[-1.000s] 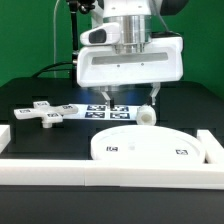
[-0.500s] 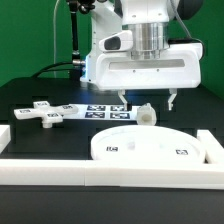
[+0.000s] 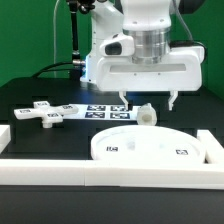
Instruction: Assemble round table
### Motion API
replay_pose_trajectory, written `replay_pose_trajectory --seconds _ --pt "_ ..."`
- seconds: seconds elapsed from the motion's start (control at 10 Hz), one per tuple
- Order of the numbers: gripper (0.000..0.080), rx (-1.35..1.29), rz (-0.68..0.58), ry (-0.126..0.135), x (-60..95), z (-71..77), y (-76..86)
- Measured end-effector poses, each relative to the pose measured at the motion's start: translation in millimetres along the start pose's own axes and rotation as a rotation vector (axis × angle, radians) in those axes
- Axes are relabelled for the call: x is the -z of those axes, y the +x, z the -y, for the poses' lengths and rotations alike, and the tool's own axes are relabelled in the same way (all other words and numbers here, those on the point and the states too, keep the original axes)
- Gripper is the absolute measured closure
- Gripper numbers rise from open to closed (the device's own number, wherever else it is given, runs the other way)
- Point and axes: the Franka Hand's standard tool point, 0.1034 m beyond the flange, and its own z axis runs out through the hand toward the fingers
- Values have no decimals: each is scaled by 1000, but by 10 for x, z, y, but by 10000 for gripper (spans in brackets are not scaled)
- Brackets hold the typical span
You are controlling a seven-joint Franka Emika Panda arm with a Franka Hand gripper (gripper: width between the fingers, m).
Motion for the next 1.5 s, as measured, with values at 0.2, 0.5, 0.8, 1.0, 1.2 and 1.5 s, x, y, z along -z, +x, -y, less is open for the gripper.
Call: replay_pose_trajectory --seconds 0.2,0.5,0.8,1.0,1.2,1.5 --pt "151 10 139 -7 -61 -35 -31" --pt "151 8 359 -16 -145 -76 -76" --pt "151 3 598 -28 -211 -94 -190" --pt "151 4 702 -32 -265 -89 -191" --pt "151 5 846 -39 -339 -99 -264" --pt "154 15 859 -33 -455 -98 -218"
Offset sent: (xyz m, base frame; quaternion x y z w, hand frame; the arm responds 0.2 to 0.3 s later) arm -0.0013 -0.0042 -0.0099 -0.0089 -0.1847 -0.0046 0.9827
